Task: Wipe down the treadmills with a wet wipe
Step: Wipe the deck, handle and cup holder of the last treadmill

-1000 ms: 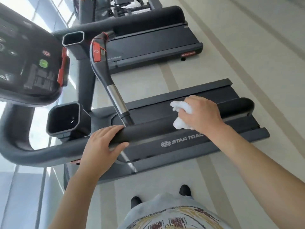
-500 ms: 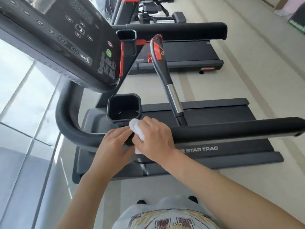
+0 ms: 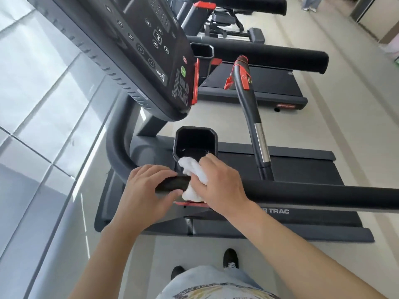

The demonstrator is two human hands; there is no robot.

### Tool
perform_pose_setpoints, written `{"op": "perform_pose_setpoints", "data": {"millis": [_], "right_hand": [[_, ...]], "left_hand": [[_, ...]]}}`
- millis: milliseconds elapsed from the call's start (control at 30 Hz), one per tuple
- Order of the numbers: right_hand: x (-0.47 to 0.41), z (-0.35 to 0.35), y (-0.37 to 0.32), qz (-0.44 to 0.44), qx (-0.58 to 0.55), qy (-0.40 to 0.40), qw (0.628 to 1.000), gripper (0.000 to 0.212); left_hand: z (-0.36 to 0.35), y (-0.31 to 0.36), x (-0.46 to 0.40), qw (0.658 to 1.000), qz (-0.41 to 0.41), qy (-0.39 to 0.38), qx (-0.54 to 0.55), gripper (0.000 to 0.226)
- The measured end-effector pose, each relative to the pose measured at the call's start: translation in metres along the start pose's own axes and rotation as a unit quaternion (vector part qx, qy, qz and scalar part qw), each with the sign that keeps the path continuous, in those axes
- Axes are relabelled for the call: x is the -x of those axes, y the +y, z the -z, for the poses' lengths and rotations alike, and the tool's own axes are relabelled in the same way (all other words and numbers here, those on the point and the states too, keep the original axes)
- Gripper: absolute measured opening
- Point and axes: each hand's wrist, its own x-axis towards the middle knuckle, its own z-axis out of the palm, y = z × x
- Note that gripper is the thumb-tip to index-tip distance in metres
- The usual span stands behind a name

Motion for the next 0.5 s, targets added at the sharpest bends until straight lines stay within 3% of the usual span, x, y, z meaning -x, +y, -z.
{"op": "perform_pose_setpoints", "data": {"millis": [67, 167, 300, 500], "right_hand": [[-0.004, 0.012, 0.019, -0.066, -0.025, -0.014, 0.997, 0.024], [-0.024, 0.019, 0.042, -0.139, -0.045, -0.047, 0.988, 0.026], [-0.066, 0.009, 0.061, -0.131, 0.003, -0.063, 0.989, 0.025], [-0.116, -0.007, 0.070, -0.082, 0.047, -0.080, 0.992, 0.022]], "left_hand": [[-0.002, 0.008, -0.006, 0.999, 0.013, 0.017, 0.025, 0.023], [-0.017, 0.016, -0.018, 0.998, 0.041, 0.045, -0.029, 0.019], [-0.040, 0.018, -0.023, 0.981, 0.081, 0.145, -0.096, 0.032], [-0.042, 0.015, -0.023, 0.979, 0.063, 0.147, -0.122, 0.029]]}}
